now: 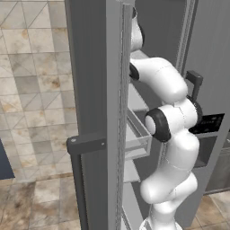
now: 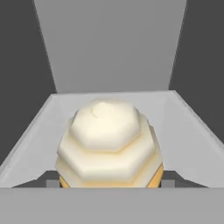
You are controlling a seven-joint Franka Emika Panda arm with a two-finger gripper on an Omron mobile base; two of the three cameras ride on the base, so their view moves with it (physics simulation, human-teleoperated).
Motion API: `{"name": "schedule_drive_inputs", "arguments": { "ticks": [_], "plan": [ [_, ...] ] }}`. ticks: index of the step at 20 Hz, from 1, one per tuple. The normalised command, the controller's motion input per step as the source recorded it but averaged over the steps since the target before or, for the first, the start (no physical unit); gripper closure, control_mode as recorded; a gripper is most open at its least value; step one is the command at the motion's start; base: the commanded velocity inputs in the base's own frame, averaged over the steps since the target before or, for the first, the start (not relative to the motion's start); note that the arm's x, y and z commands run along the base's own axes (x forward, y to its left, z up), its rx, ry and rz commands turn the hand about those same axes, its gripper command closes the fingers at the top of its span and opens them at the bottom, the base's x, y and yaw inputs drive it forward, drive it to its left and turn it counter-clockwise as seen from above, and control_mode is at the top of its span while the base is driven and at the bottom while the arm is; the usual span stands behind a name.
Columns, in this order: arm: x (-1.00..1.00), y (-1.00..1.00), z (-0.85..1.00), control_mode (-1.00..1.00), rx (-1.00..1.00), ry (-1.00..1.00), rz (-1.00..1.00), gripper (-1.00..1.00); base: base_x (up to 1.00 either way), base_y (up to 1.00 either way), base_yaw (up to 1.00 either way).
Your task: Place the mayonnaise and condiment bottle from the counter to the top shelf of the fridge. If the existing items in the fridge are on the top shelf, move them to other shelves.
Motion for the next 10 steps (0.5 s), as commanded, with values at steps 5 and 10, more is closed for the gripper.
{"name": "schedule_drive_inputs", "arguments": {
  "ticks": [5,10],
  "plan": [
    [-1.00,0.00,0.00,-1.00,0.07,-0.43,0.12,1.00,0.00,0.00,0.00],
    [-1.00,-0.05,0.27,-1.00,0.24,-0.20,0.11,1.00,0.00,0.00,0.00]
  ]
}}
